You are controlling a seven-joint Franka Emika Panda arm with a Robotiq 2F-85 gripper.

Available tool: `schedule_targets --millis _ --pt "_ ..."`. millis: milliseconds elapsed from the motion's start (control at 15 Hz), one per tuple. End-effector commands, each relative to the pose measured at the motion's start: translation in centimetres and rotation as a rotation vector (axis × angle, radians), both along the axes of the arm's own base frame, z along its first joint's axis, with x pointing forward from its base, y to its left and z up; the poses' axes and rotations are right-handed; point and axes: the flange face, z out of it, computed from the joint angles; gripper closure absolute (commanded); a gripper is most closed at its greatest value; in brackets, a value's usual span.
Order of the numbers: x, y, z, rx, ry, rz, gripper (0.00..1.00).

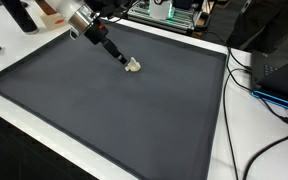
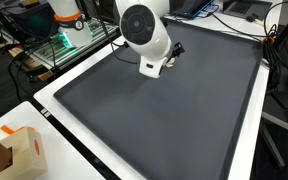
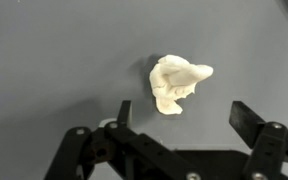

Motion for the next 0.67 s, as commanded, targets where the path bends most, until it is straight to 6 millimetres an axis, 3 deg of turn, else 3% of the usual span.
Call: schedule_targets --millis 0,600 --pt "2.2 1.3 -0.1 -0.124 0.083 0.044 0.0" --pt "6.3 6.7 1.1 -0.416 0.189 0.239 0.0"
